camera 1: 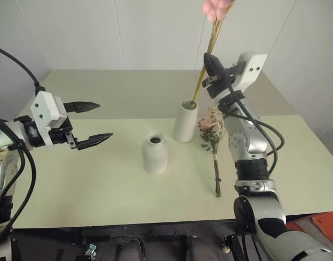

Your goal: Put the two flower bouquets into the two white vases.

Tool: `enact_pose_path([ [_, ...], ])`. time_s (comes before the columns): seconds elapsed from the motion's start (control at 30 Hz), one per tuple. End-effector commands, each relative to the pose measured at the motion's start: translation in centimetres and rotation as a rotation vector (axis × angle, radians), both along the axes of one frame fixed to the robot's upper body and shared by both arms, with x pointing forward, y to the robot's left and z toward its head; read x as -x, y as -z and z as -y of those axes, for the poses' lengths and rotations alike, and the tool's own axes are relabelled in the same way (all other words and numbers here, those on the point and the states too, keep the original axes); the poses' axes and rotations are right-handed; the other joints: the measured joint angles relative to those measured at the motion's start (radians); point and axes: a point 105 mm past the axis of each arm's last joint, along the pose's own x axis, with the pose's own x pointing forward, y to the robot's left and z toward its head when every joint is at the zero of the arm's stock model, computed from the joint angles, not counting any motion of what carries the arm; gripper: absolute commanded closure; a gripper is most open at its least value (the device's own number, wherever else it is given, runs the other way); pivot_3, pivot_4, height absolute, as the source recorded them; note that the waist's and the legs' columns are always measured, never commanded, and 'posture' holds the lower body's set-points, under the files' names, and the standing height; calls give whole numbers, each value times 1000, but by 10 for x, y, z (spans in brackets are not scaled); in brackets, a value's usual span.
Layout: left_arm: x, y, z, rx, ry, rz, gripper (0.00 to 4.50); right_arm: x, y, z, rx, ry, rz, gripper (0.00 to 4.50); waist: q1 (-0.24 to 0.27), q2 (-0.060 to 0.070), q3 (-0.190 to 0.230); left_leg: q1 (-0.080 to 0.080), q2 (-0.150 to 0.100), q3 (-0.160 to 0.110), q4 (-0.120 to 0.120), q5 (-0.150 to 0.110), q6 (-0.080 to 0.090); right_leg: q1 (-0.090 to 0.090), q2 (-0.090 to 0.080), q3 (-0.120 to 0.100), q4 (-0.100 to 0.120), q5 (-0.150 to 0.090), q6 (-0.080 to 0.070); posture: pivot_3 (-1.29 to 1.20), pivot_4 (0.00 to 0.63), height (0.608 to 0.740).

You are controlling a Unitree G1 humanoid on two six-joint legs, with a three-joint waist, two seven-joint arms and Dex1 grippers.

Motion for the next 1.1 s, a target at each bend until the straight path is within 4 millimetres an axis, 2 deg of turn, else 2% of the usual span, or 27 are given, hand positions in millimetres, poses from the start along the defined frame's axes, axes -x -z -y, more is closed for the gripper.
enact_pose_path([
  [0.03, 3, -12, 2, -15, 10, 41, 0, 10, -8, -10, 30, -71, 37, 3144, 0, 0, 0, 0, 0, 0, 0, 0, 0, 0, 0, 0, 0, 0, 0, 0, 150, 740],
  [0.13, 3, -12, 2, -18, 10, 39, 0, 6, 6, -18, 124, -67, -55, 2061, 0, 0, 0, 0, 0, 0, 0, 0, 0, 0, 0, 0, 0, 0, 0, 0, 150, 740],
  [0.2, 3, -11, 3, -26, 10, 38, 0, 5, 22, -20, 228, -61, -131, 1330, 1, 0, 0, 0, 0, 0, 0, 0, 0, 0, 0, 0, 0, 0, 0, 0, 150, 740],
  [0.27, 3, -11, 4, -27, 9, 38, 0, 13, 36, -15, 318, -79, -165, 700, 8, 0, 0, 0, 0, 0, 0, 0, 0, 0, 0, 0, 0, 0, 0, 0, 150, 740],
  [0.47, 3, -10, 5, -29, 4, 36, 0, 33, 54, 22, 425, 41, -312, 700, 19, 0, 0, -1, -1, 0, 0, 0, 0, 0, -1, 0, -2, 0, 0, 0, 150, 740],
  [0.57, 3, -11, 8, -33, 11, 40, 0, 52, 52, 40, 493, 90, -350, 700, 24, 0, 0, -1, 0, 1, 0, 0, 0, -1, 0, 0, -1, 0, 0, 0, 150, 740],
  [0.63, 2, -11, 9, -27, 14, 41, 0, 64, 55, 49, 503, 78, -436, 700, 27, 0, 0, 0, 0, 0, 0, 0, 0, 0, 0, 0, -2, 0, 0, 0, 150, 740],
  [0.77, -3, -5, 8, -31, 9, 19, 0, 82, 90, 59, 682, 37, -711, 700, 29, 0, 0, 0, 0, 1, 0, 0, 0, 1, 0, 0, -3, 0, 0, 0, 150, 740],
  [0.8, -4, -4, 9, -32, 11, 18, 0, 86, 103, 60, 705, 9, -821, 700, 29, -1, 0, 0, 0, 1, 0, 0, 0, 1, 0, 0, -3, 0, 0, 0, 150, 740],
  [0.87, -5, -5, 11, -27, 16, 20, 0, 90, 116, 61, 735, -3, -929, 700, 25, -1, 0, 1, 0, 1, 0, 0, 0, 1, 0, 0, -3, 0, 0, 0, 150, 740],
  [1.0, -6, -6, 12, -23, 23, 25, 0, 85, 146, 71, 713, 73, -1083, 700, 25, -1, 0, 0, 0, 0, 0, 0, 0, 1, 0, 1, -3, 0, 0, 0, 150, 740],
  [1.1, -4, -6, 12, -21, 25, 23, 0, 79, 156, 73, 676, 84, -1132, 700, 29, -1, 0, -1, -1, 0, 0, 0, 0, 0, 0, 1, -4, 0, 0, 0, 150, 740],
])
